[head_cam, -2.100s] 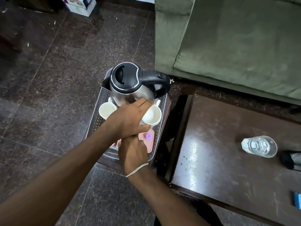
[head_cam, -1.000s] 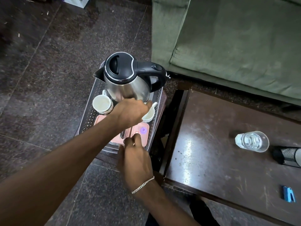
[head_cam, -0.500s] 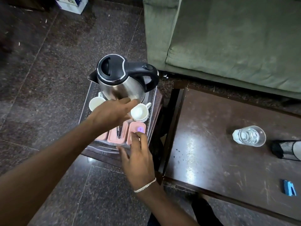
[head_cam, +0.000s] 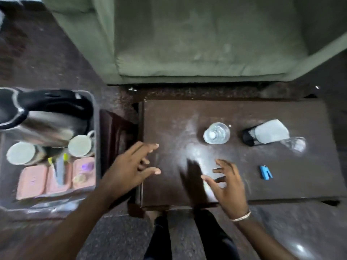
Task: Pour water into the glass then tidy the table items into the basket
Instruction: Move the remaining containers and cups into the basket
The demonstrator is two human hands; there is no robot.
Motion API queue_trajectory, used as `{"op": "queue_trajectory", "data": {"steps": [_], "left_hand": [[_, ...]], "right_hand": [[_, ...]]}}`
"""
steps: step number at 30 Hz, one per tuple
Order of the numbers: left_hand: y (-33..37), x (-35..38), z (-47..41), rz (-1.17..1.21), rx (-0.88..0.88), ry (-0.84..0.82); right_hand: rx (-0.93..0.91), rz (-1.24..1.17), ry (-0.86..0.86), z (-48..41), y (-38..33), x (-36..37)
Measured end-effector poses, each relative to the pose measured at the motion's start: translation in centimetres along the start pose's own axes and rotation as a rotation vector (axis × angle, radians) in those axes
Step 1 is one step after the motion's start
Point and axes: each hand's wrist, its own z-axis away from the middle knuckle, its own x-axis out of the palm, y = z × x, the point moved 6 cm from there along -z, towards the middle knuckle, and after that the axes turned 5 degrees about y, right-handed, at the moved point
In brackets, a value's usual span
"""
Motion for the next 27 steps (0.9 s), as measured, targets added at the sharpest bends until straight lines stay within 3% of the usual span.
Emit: {"op": "queue_trajectory", "data": {"steps": [6, 10, 14, 20, 27], "left_hand": [[7.0, 18.5, -4.3, 0.147, -0.021, -0.158], [12.6, 27.8, -7.0, 0.016, 0.091, -0.321], [16.8, 35.7, -10.9, -0.168, 0.188, -0.432], [19.2, 43.7, -15.0, -0.391, 0.349, -0.501], [19.3, 47.2, -14.3, -0.363, 0.340, -0.537]], "right_hand": [[0.216, 0.364, 0.119, -0.4, 14.5, -12.7], [0.322, 0.433, 0.149, -0.2, 21.0, -16.9], [0.418, 0.410, 0.057, -1.3, 24.6, -17.2], [0.372, 0.440, 0.081, -2.2, 27.2, -16.6], [0.355, 0.448, 0.052, -1.0, 29.2, -18.2]]}}
